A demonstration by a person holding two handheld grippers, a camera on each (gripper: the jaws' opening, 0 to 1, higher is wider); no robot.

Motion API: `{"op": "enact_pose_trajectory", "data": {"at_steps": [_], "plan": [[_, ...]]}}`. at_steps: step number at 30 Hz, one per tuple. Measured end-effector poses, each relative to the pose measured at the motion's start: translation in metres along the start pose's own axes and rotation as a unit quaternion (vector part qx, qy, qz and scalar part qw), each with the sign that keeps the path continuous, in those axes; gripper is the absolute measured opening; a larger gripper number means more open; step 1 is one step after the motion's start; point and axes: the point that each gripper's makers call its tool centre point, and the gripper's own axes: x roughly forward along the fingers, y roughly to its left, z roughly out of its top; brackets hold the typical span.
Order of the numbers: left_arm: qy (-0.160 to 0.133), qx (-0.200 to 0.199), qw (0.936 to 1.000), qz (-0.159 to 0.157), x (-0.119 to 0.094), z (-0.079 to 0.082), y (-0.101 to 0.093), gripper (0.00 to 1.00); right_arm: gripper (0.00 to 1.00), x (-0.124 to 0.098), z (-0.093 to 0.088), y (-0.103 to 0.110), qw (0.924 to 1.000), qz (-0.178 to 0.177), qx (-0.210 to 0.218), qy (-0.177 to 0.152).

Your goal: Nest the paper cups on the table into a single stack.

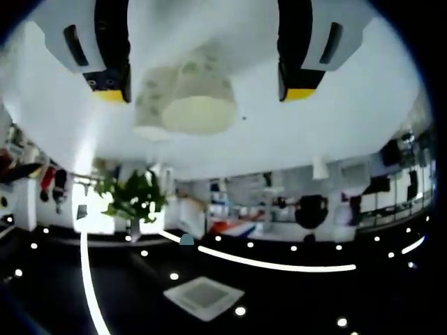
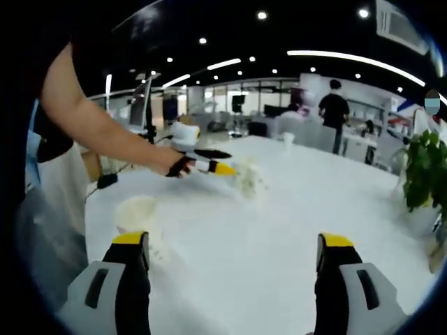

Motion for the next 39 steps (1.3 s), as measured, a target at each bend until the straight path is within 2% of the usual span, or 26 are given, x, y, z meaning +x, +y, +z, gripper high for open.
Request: {"op": "enact_pose_trajectory", "data": {"at_steps": [2, 7, 10, 17, 29, 39], "plan": [[0.010, 0.012, 0.9999, -0.006, 0.007, -0.003, -0.002, 0.79, 0.98, -0.001, -0.003, 0.002, 1.0000, 0.002, 0.002, 0.004], [0.007, 0.004, 0.9999, -0.013, 0.017, -0.004, 0.000, 0.68, 0.98, -0.005, -0.010, 0.005, 1.0000, 0.001, 0.005, 0.008], [0.015, 0.003, 0.9997, -0.019, 0.018, -0.008, 0.000, 0.60, 0.98, -0.006, -0.013, 0.007, 0.9999, 0.000, 0.010, 0.010], [0.016, 0.008, 0.9994, -0.029, 0.020, -0.005, -0.001, 0.45, 0.98, -0.008, -0.016, 0.008, 0.9998, -0.001, 0.013, 0.012], [0.008, 0.007, 0.9996, -0.026, 0.021, -0.002, 0.003, 0.42, 0.98, -0.006, -0.013, 0.007, 0.9999, -0.002, 0.013, 0.008], [0.005, 0.004, 0.9997, -0.023, 0.020, 0.000, 0.004, 0.43, 1.00, -0.004, -0.020, -0.002, 0.9997, -0.010, 0.017, 0.017]]}}
